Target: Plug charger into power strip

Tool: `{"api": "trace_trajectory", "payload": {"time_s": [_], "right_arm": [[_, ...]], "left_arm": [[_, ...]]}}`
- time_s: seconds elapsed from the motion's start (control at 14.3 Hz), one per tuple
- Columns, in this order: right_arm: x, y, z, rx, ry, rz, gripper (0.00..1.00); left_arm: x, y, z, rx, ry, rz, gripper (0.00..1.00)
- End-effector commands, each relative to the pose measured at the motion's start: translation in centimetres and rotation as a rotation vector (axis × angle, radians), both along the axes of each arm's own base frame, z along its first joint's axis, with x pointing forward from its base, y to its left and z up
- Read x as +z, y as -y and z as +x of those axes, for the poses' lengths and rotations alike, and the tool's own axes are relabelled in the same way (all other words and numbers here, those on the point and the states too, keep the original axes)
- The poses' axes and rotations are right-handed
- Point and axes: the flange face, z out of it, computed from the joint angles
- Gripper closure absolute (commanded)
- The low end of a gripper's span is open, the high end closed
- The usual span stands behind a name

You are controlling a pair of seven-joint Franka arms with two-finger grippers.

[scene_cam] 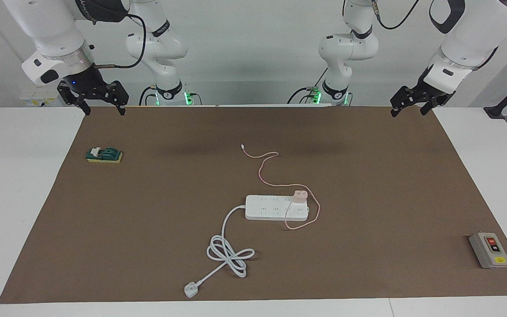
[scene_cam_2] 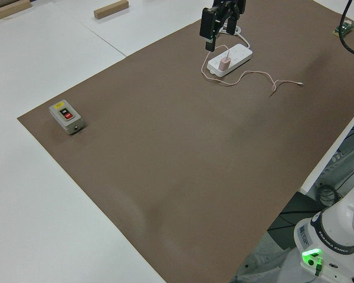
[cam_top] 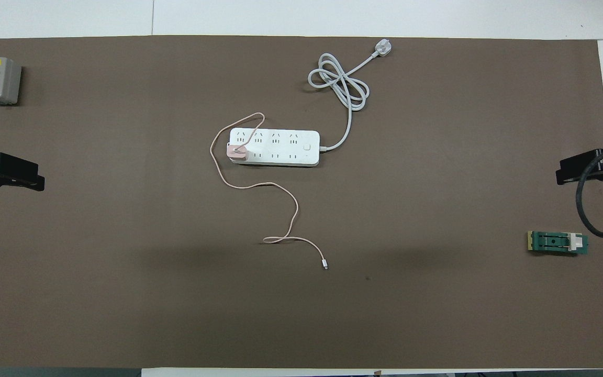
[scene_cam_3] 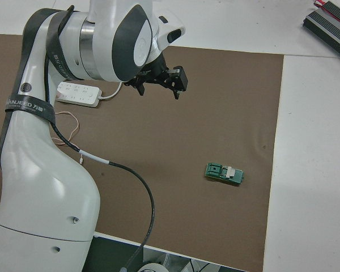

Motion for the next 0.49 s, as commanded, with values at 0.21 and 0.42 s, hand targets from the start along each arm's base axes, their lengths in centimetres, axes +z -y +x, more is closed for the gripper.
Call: {"api": "trace_trajectory", "payload": {"time_s": [0.21,0.42], "right_arm": [[0.31,0.25,-0.11,0.012,0.003,0.019,0.0],[0.31,0.25,-0.11,0.012,0.003,0.019,0.0]], "left_arm": [[-0.05,0.69,-0.96,-0.009,0.012,0.018,0.0],[0.01,0.62,-0.97,-0.008,0.012,0.016,0.0]]}}
